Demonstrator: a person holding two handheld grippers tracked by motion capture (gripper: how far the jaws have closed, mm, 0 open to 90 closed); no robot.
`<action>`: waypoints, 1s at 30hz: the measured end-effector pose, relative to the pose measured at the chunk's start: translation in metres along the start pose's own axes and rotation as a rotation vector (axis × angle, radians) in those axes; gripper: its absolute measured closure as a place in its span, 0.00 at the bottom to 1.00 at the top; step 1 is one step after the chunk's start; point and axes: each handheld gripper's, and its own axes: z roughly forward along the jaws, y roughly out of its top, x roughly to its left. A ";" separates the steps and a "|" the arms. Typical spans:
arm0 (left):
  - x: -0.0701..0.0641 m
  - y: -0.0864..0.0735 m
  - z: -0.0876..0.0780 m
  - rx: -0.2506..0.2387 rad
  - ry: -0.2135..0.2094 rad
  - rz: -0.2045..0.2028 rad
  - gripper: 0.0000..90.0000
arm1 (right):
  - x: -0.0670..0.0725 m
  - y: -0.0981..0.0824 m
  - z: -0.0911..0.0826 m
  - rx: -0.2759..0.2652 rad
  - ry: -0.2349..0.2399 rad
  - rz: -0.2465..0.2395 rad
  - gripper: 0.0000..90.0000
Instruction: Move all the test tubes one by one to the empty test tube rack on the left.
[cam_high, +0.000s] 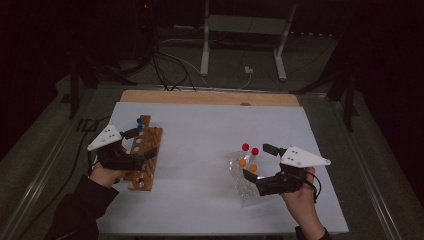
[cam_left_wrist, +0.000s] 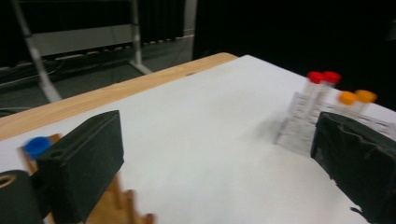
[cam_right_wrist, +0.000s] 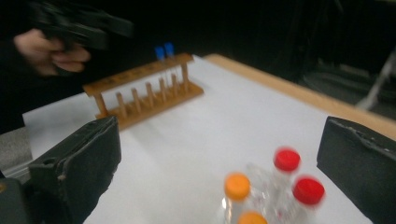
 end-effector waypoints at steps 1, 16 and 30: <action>-0.004 0.000 0.000 0.000 -0.020 -0.006 0.03 | -0.002 -0.002 0.000 0.006 0.000 0.013 0.00; -0.033 -0.002 0.008 0.042 -0.134 0.066 0.03 | -0.016 -0.035 0.007 0.169 -0.103 0.117 0.00; -0.034 -0.007 0.013 0.067 -0.133 0.083 0.03 | -0.016 -0.050 0.017 0.282 -0.085 0.120 0.24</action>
